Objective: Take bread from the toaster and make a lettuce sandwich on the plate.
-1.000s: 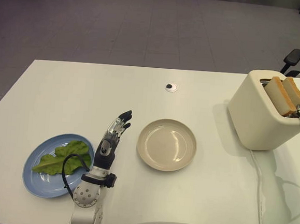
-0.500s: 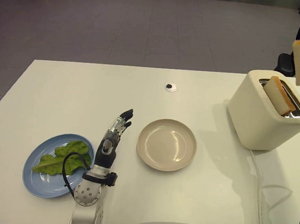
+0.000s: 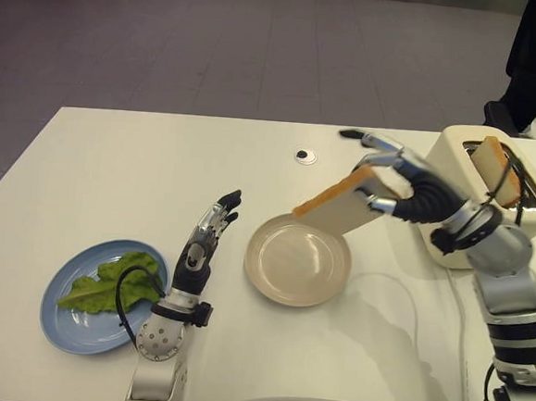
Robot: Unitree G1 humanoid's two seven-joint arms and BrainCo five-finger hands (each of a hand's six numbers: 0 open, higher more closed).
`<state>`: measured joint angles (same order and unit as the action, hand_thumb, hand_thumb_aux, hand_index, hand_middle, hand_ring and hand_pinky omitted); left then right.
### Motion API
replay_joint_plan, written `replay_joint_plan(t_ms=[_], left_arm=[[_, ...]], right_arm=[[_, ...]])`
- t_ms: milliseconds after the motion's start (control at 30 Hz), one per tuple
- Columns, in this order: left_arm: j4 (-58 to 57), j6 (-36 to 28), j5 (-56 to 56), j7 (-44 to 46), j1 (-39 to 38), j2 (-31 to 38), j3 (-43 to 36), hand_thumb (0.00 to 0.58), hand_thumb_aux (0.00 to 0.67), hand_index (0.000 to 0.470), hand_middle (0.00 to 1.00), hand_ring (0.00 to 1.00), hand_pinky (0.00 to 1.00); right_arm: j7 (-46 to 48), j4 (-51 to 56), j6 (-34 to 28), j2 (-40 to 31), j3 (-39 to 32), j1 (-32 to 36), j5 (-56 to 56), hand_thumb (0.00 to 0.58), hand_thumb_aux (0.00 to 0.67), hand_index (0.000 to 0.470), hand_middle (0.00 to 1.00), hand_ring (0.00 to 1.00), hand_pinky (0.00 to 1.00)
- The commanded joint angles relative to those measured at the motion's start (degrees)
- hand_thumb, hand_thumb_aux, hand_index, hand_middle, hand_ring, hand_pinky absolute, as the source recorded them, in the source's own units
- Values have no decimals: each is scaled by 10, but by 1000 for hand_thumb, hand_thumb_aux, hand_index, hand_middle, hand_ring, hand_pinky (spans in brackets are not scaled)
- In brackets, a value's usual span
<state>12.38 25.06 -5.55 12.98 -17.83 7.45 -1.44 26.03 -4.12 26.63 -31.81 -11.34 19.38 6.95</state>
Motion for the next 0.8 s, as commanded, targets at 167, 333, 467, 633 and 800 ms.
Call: replay_joint_plan(t_ms=[167,333,467,633,800], left_arm=[[-14,-3,5,2,9,1,-5,0,0,0,0,0,0],[-13,-2,6,5,8,0,-10,0,0,0,0,0,0],[-10,-3,7,5,7,0,-12,0,0,0,0,0,0],[-2,-3,7,5,0,1,-13,0,0,0,0,0,0],[8,-5,6,5,-9,1,-15,0,0,0,0,0,0]], right_arm=[[-122,106,99,67,-78,31,231,580,670,470,0,0,0],[-250,144,106,76,-99,56,386,580,670,470,0,0,0],[-313,141,102,64,-104,66,453,580,670,470,0,0,0],[-339,152,112,50,-141,43,497,580,670,470,0,0,0],[-346,139,127,32,-164,6,500,580,670,470,0,0,0]])
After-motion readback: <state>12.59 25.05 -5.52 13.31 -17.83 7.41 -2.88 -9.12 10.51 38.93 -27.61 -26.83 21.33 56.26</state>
